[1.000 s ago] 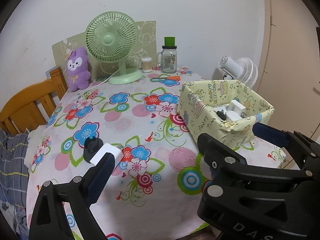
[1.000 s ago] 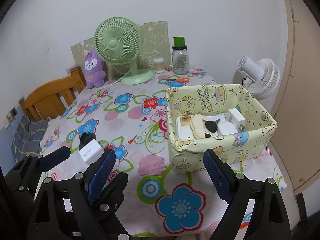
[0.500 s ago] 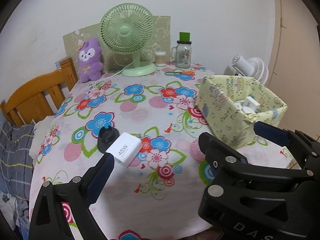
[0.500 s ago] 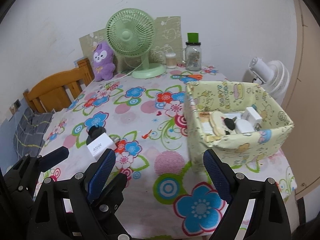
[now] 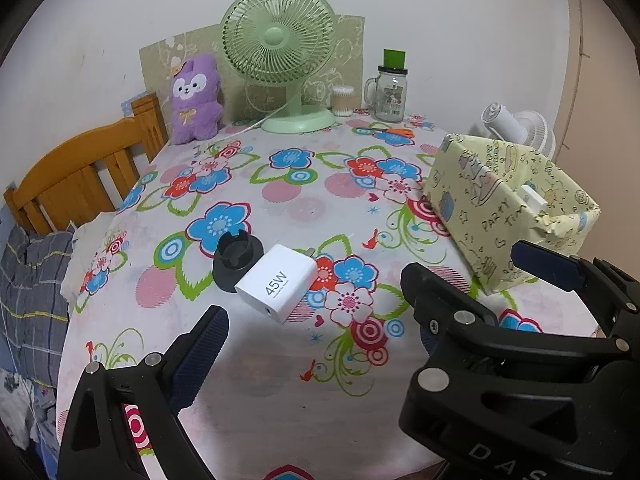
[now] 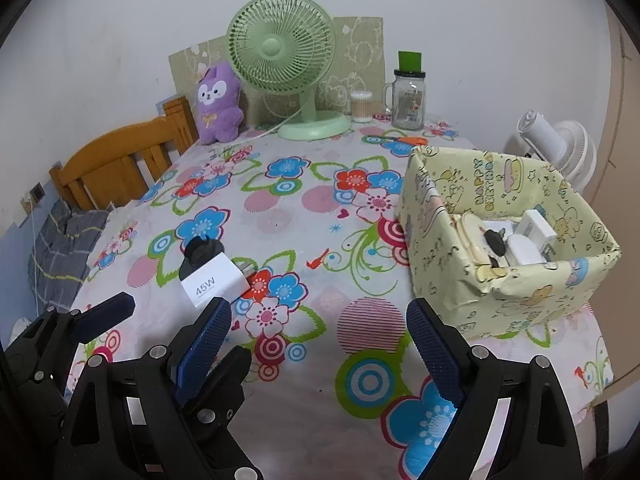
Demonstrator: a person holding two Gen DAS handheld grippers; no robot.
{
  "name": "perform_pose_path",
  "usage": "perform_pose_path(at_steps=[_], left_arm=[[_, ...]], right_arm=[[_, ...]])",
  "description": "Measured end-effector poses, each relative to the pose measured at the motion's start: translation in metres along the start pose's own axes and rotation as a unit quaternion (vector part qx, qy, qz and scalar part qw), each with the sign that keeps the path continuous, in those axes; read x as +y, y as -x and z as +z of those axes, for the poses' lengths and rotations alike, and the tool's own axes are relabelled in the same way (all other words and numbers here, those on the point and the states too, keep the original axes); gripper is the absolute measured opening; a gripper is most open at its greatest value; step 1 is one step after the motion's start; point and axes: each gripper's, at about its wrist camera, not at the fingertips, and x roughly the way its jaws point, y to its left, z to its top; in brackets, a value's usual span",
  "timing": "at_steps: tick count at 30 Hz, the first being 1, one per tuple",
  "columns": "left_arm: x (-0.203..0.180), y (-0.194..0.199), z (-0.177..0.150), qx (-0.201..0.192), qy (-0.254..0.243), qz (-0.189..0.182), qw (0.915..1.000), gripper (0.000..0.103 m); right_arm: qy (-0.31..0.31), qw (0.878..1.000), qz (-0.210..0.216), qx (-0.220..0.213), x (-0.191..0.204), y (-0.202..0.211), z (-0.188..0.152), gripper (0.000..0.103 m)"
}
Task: Organize rigid objects
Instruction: 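Approach the white charger with the left gripper and the black cup with the right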
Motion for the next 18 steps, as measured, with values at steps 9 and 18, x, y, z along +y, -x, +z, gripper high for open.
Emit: perform_pose_path(at_steps=[9, 18], left_arm=[[0.011, -0.020, -0.002, 0.020, 0.008, 0.002, 0.9998, 0.098], [0.021, -0.039, 0.000, 0.030, 0.015, -0.001, 0.9994, 0.098]], right_arm=[[0.006, 1.000, -0.001, 0.020, 0.006, -0.023, -0.001, 0.091], [0.010, 0.999, -0.002, 0.031, 0.009, -0.045, 0.003, 0.091]])
